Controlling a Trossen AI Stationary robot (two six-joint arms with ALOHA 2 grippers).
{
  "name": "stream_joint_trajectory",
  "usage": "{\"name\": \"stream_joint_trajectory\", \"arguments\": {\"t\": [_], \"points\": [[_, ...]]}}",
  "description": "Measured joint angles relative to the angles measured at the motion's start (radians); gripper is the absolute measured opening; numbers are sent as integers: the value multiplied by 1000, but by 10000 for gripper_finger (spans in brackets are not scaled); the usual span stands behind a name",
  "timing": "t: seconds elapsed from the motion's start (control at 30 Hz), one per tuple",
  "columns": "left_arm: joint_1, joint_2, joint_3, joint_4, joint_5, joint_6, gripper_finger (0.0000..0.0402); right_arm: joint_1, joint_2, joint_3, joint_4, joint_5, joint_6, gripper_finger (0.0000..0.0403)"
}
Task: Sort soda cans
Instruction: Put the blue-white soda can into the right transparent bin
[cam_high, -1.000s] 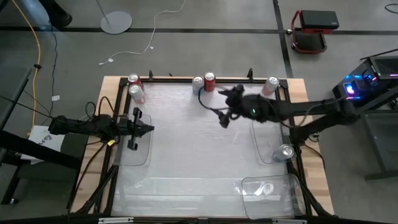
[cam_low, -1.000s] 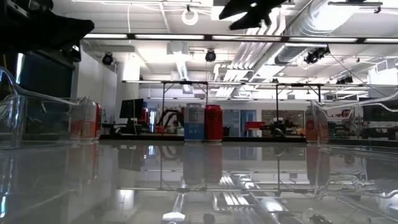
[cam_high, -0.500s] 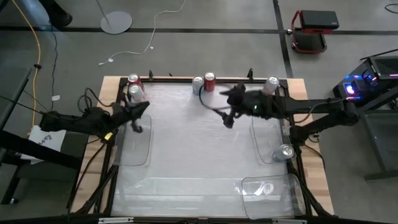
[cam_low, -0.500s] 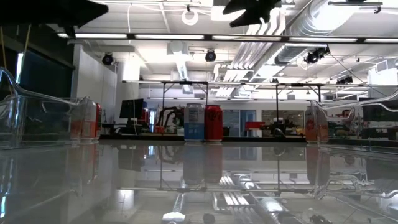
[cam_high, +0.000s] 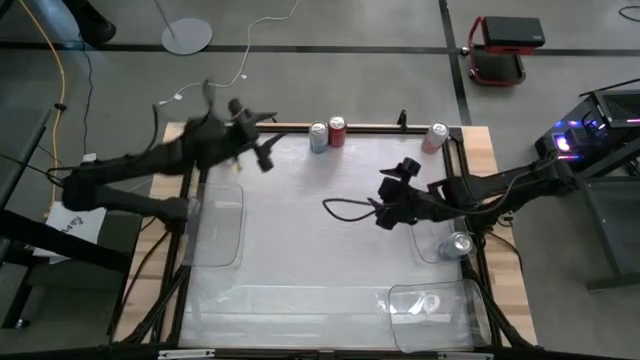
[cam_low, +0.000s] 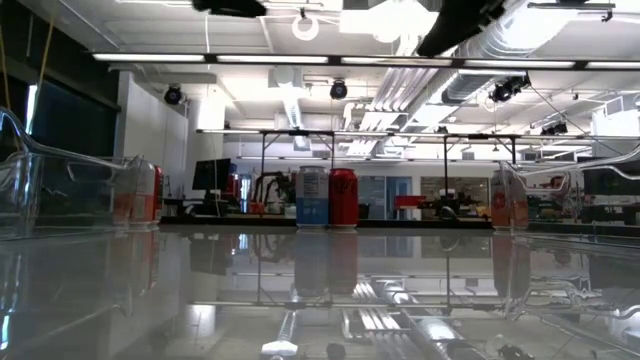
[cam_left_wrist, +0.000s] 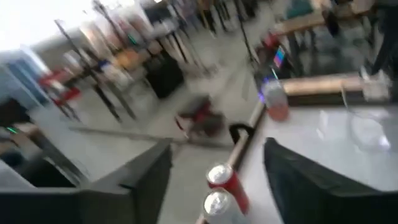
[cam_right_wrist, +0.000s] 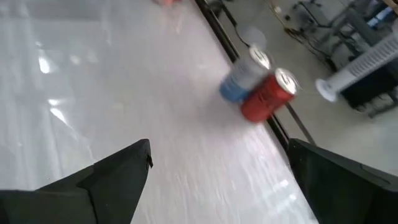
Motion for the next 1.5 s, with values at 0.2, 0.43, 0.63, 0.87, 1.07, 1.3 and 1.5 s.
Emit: {"name": "stream_joint_trajectory", "arguments": {"t": [0.2, 0.43, 0.63, 0.87, 1.07, 1.3, 1.5], "points": [[142, 276, 327, -296, 149, -35, 347, 63, 0, 0, -115, 87, 92, 371], [252, 552, 553, -516, 325, -61, 378, 120, 0, 0, -136, 115, 117, 371], [297, 748, 681, -587, 353, -37, 379, 178, 0, 0, -183, 135, 189, 371], [355, 906, 795, -695, 350, -73, 379, 253, 0, 0, -263, 204, 338, 371], [363, 947, 812, -683, 393, -36, 379, 289, 0, 0, -313, 249, 438, 371], [367, 980, 812, -668, 446, -40, 379, 289, 0, 0, -322, 250, 475, 371], [363, 1035, 811, -671, 436, -34, 379, 289, 0, 0, -321, 250, 484, 371]]}}
